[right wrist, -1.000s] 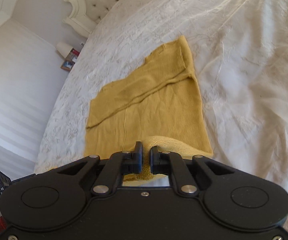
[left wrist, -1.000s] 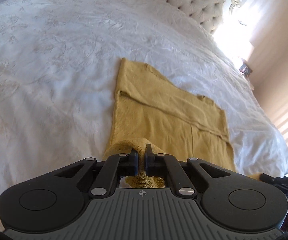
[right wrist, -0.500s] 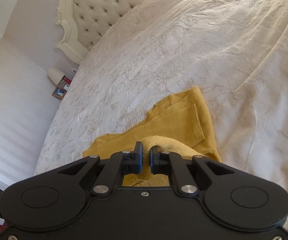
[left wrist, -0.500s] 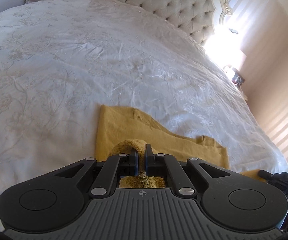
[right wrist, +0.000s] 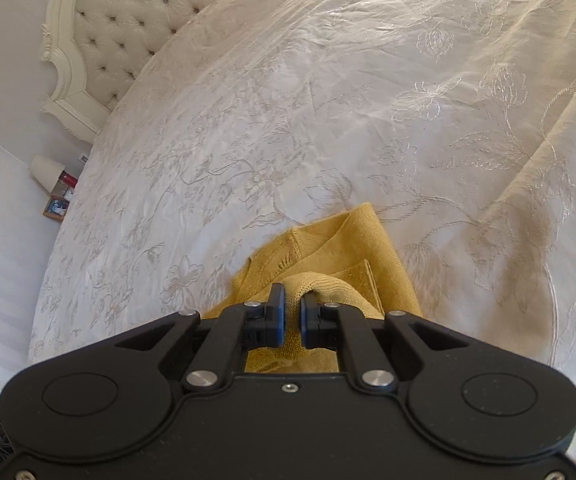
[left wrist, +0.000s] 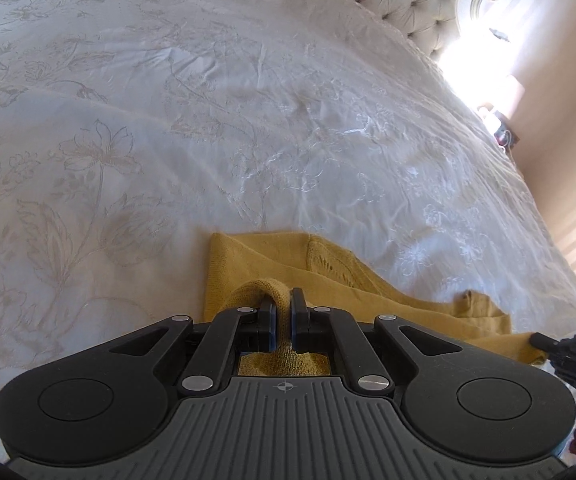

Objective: Fold small clothes

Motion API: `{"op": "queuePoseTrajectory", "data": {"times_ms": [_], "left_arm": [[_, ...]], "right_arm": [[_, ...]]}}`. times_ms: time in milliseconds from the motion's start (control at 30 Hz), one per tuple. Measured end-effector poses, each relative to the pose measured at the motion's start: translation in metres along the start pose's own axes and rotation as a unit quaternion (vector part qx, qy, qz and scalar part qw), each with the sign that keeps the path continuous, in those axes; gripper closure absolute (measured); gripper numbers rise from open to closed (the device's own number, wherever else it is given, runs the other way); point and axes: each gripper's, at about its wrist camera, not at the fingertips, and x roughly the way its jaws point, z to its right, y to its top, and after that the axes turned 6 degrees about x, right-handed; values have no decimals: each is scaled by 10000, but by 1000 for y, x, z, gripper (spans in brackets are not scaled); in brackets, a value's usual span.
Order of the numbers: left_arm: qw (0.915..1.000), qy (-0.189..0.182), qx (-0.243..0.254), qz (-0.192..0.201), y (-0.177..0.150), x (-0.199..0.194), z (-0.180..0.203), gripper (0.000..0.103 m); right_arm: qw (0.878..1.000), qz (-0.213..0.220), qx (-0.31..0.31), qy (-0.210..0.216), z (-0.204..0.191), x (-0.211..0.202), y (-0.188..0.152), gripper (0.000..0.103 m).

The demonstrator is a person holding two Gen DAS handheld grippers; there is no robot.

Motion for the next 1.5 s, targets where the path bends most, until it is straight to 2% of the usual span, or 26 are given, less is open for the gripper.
{"op": "queuePoseTrajectory", "data": {"times_ms": [100, 267, 333, 367, 400, 433, 467, 533, 633, 667, 700, 733, 867, 967, 1067, 1300, 1500], "left_arm": [[9999, 146, -44, -63, 4, 15, -6, 94], [9998, 76, -172, 12, 8, 21, -13, 88], [9997, 40, -195, 128, 12, 19, -15, 73], [9995, 83, -168, 264, 13, 16, -14, 69], [9990, 141, -134, 407, 16, 13, -14, 59], [9985, 202, -122, 492, 19, 10, -14, 49], [9983, 243, -132, 517, 21, 8, -14, 46], [9978, 366, -127, 535, 28, 2, -13, 43], [9969, 560, 89, 549, 27, -14, 1, 42], [9966, 565, 189, 566, 23, -19, 8, 39], [9964, 558, 311, 550, 18, -23, 16, 31], [9962, 556, 441, 498, 11, -26, 24, 29], [9947, 540, 850, 200, -23, -29, 58, 29], [9922, 533, 1130, 7, -48, -26, 82, 29], [9921, 445, 1163, -170, -60, -15, 96, 29], [9868, 599, 1415, -518, -56, 30, 105, 29], [9821, 856, 1587, -541, -27, 66, 92, 29]], "right_arm": [[9998, -108, -18, -170, -1, 13, 5, 81], [9994, -134, -67, -319, -5, 22, 11, 81], [9994, -96, -111, -306, -6, 20, 12, 81], [9994, -74, -126, -307, -7, 19, 13, 74], [9993, -2, -147, -339, -7, 16, 13, 56], [9993, 63, -147, -327, -7, 12, 14, 48], [9994, 130, -115, -289, -6, 9, 16, 40], [9992, 232, -153, -303, -5, 0, 20, 40], [9980, 231, -523, -269, -11, -11, 21, 40], [9966, 181, -764, -255, -14, -13, 19, 39], [9943, 126, -1028, -259, -18, -15, 16, 38], [9914, 70, -1279, -271, -22, -16, 11, 38], [9773, -222, -2096, -228, -35, -16, -19, 36], [9674, -462, -2483, -185, -43, -13, -40, 33], [9564, -632, -2844, -189, -51, -6, -57, 25], [9364, -823, -3388, -387, -60, 28, -66, 20], [9281, -822, -3567, -677, -59, 70, -48, 18]]}}
